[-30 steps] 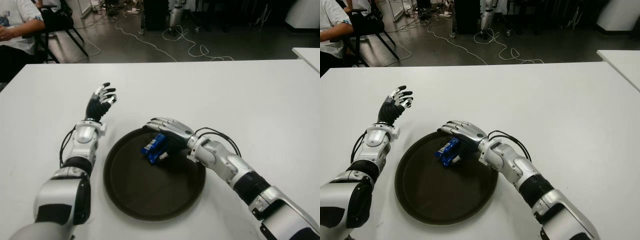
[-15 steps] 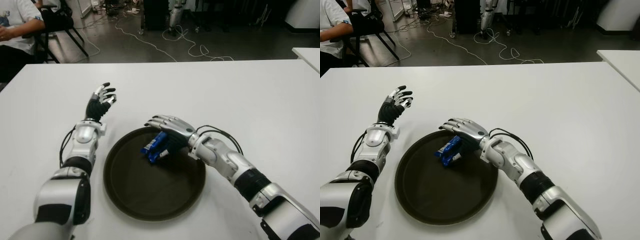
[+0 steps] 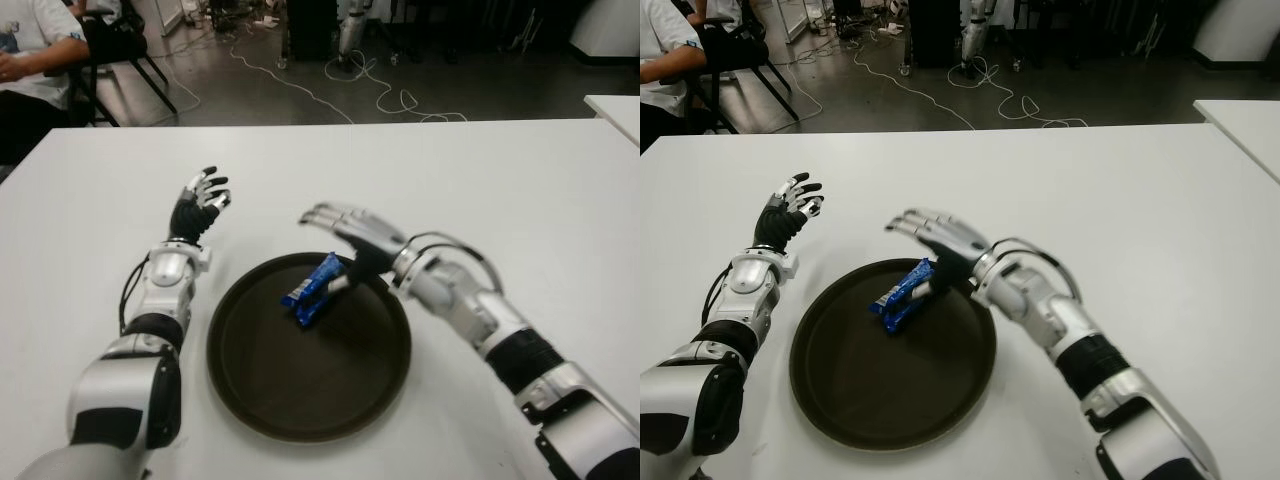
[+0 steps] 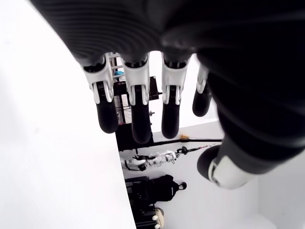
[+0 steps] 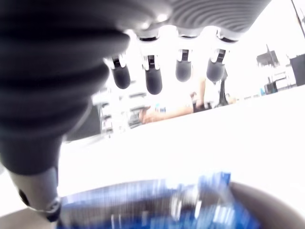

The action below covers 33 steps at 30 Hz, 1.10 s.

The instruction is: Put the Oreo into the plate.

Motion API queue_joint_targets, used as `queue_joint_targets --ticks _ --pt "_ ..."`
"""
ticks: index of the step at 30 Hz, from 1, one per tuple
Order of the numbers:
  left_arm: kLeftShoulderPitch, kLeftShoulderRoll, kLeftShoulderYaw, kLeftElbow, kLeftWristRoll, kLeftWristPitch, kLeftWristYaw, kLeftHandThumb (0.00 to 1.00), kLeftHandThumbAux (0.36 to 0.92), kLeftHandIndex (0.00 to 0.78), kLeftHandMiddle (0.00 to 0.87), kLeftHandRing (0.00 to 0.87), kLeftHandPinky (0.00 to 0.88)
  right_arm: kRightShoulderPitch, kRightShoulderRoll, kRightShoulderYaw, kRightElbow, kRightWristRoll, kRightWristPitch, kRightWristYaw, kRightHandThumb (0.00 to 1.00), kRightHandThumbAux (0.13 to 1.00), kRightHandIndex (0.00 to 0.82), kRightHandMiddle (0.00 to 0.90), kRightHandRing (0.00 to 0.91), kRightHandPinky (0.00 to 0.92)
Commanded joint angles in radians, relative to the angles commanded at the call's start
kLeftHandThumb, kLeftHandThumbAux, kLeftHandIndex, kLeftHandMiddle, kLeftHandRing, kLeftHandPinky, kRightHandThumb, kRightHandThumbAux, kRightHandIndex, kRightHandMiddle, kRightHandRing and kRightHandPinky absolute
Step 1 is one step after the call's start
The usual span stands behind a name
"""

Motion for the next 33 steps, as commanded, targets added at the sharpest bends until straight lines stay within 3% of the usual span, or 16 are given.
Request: queue_joint_targets --ticks 8,13,18,22,26,29,32,33 --pt "0.000 -0.002 0.004 0.000 0.004 0.006 0.007 0.210 0.650 0.121 0.227 0.210 0.155 0.004 -0.016 -0.037 -0.042 0.023 0.010 0.010 0.000 0.661 0.000 0.000 0.000 0.000" --pt "0.001 -0.004 0.005 0.000 0.004 0.001 0.009 0.214 0.646 0.121 0.228 0.214 0.187 0.002 -0.035 -0.063 -0.061 0.031 0.011 0.023 0.000 0.666 0.000 0.000 0.000 0.000" --pt "-0.002 -0.003 0.001 0.002 0.009 0.004 0.010 0.215 0.657 0.129 0.232 0.223 0.218 -0.029 -0.067 -0.103 -0.053 0.053 0.063 0.077 0.000 0.685 0.000 0.000 0.000 0.000" --pt "-0.004 -0.002 0.002 0.003 0.008 0.011 0.007 0.216 0.662 0.136 0.230 0.225 0.231 -0.028 -0.071 -0.115 -0.067 0.047 0.111 0.094 0.000 0.693 0.000 0.000 0.000 0.000" --pt "-0.006 -0.002 0.005 0.004 0.004 0.016 0.007 0.216 0.658 0.136 0.229 0.225 0.233 -0.051 -0.084 -0.135 0.008 0.056 0.123 0.078 0.000 0.692 0.000 0.000 0.000 0.000" --pt "-0.007 -0.002 0.005 0.004 0.004 0.016 0.008 0.216 0.658 0.136 0.229 0.225 0.232 -0.073 -0.081 -0.139 0.127 0.058 0.090 0.021 0.000 0.685 0.000 0.000 0.000 0.000" --pt "-0.008 -0.002 0.005 0.005 0.005 0.017 0.009 0.213 0.651 0.136 0.229 0.225 0.231 -0.102 -0.063 -0.138 0.254 0.056 0.061 -0.054 0.000 0.673 0.000 0.000 0.000 0.001" --pt "-0.008 -0.002 0.005 0.004 0.006 0.016 0.010 0.213 0.650 0.136 0.229 0.225 0.231 -0.141 -0.044 -0.151 0.381 0.066 0.047 -0.120 0.000 0.671 0.000 0.000 0.000 0.001"
